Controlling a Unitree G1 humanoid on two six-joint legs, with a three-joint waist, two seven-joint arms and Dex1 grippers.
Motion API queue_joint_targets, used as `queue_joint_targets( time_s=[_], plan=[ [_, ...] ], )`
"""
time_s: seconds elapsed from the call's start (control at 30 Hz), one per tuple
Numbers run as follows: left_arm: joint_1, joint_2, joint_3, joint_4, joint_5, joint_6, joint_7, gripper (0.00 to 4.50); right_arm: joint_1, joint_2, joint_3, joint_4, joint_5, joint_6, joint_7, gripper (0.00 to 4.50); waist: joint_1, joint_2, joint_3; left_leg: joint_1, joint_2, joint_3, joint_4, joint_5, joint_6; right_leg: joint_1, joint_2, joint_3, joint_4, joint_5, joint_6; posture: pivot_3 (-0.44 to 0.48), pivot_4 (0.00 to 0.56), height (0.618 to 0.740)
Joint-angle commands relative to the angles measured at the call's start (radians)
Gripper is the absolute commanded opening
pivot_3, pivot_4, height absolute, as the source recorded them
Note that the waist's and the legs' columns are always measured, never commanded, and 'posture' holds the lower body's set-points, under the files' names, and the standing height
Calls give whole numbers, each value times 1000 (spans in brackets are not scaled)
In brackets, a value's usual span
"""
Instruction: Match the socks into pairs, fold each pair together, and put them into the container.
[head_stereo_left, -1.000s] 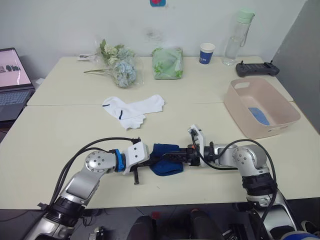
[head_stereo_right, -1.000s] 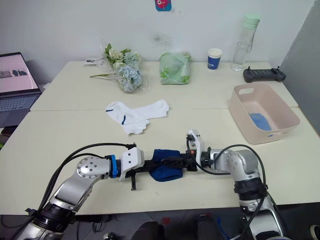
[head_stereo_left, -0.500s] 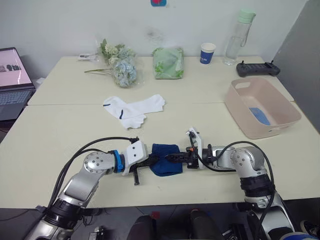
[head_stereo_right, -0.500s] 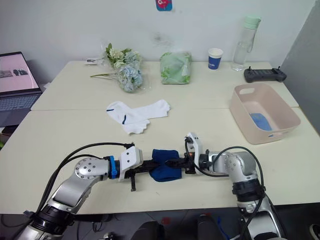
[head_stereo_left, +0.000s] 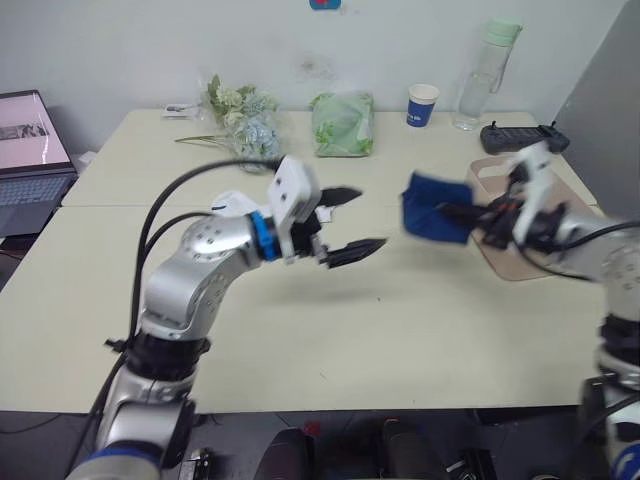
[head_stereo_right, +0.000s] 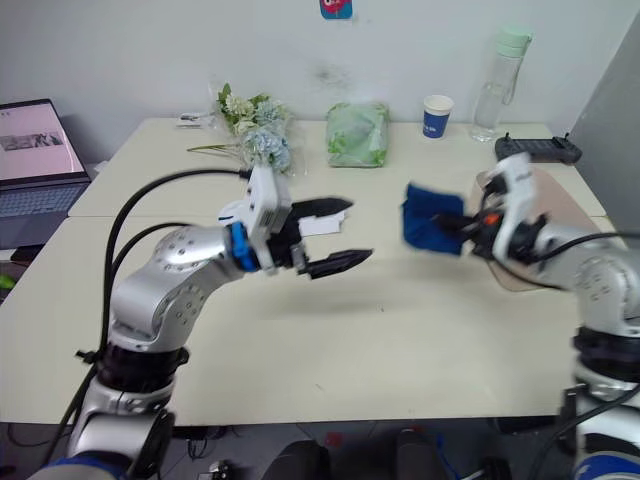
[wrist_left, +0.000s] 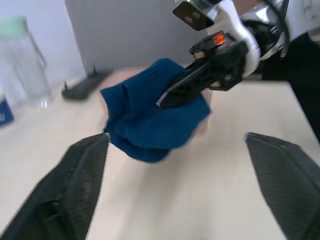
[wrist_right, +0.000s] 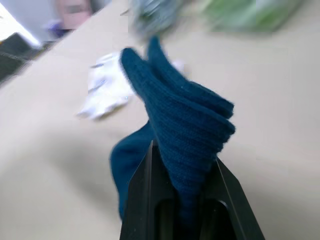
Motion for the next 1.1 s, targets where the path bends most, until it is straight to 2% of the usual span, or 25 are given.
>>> queue_joint_targets(
  time_s=[0.03, 0.1, 0.2, 0.3, 0.57, 0.77, 0.97, 1.1],
  plan=[
    [-90, -91, -10, 29, -21, 12, 58, 4476, -45, -168, 131, 105, -267, -328, 48, 0, 0, 0, 0, 0, 0, 1, 0, 0, 0, 0, 0, 1, 0, 0, 0, 0, 150, 740],
    [-117, -143, -33, 59, 2, -12, 73, 4476, -71, -249, 213, 213, -416, -523, 64, 0, -2, -1, 0, 0, -1, 3, 1, 0, 0, -1, 0, 2, 1, 0, 0, 0, 150, 740],
    [-133, -193, -70, 107, 57, -68, 95, 4476, -114, -305, 318, 392, -600, -780, 76, 0, -8, -1, 0, 3, 0, 8, 0, 0, -1, -1, 0, 4, 1, 0, 0, 0, 150, 740],
    [-137, -228, -90, 117, 70, -94, 95, 4476, -173, -299, 395, 601, -730, -994, 82, 0, -8, -1, 1, 3, 1, 9, 0, 2, -3, -1, 0, 5, 2, 0, 0, 0, 150, 740],
    [-90, -216, -110, 62, 88, -90, 97, 4476, -294, -204, 560, 999, -983, -1334, 37, 0, -5, 0, 1, 3, 1, 9, 1, 3, -5, -1, -1, 6, 2, 0, 0, 0, 150, 740],
    [-62, -211, -108, 26, 89, -72, 116, 4476, -338, -184, 617, 1141, -1073, -1472, 80, 0, -3, 1, 2, 2, 0, 8, 1, 3, -5, -2, -2, 6, 1, 0, 0, 0, 150, 740],
    [-56, -205, -106, 26, 89, -73, 113, 4500, -344, -184, 573, 1134, -1015, -1466, 242, 1969, -3, 1, 2, 2, 0, 8, 1, 3, -5, -1, -2, 6, 1, 0, 0, 0, 150, 740],
    [-59, -199, -112, 48, 98, -88, 99, 4500, -325, -224, 525, 1003, -935, -1384, 436, 3284, -3, 1, 2, 2, 0, 8, 2, 3, -5, -1, -2, 6, 2, 0, 0, 0, 150, 740]
  ],
)
